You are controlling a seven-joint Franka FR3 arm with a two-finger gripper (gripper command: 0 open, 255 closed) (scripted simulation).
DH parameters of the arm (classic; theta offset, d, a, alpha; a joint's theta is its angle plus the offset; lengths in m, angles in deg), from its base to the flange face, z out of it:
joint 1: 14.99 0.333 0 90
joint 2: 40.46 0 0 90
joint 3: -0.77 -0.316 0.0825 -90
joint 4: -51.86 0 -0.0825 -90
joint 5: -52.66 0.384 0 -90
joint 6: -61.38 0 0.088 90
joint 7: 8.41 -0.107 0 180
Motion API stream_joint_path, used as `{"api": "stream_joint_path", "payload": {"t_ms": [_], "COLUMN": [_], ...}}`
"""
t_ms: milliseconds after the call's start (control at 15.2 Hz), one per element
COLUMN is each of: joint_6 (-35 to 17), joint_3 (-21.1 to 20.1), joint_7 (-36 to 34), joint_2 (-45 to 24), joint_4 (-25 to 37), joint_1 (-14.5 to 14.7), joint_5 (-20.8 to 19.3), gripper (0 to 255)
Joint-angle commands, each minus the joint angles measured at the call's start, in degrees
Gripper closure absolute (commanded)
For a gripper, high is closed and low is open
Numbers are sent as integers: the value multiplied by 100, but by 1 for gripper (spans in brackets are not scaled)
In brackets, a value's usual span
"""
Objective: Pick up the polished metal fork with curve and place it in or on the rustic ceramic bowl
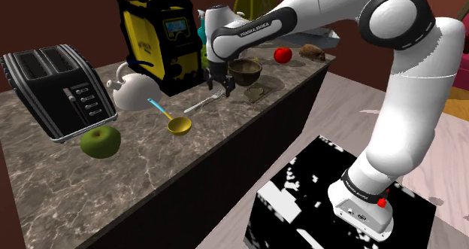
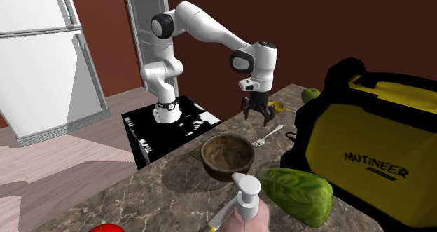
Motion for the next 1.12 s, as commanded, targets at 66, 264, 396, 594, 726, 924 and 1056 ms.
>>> {"api": "stream_joint_path", "payload": {"t_ms": [66, 264, 396, 594, 726, 924, 1056], "joint_6": [133, 161, 38, -141, -234, -234, -234], "joint_3": [196, 344, 359, 382, 395, 395, 395], "joint_7": [-659, -998, -1013, -1037, -1049, -1049, -1049], "joint_2": [-642, -1060, -1120, -1216, -1269, -1270, -1270], "joint_4": [803, 1277, 1212, 1126, 1084, 1086, 1086], "joint_1": [164, 254, 254, 255, 256, 257, 257], "joint_5": [-214, -312, -335, -373, -393, -393, -393], "gripper": [0, 0, 0, 0, 0, 0, 0]}}
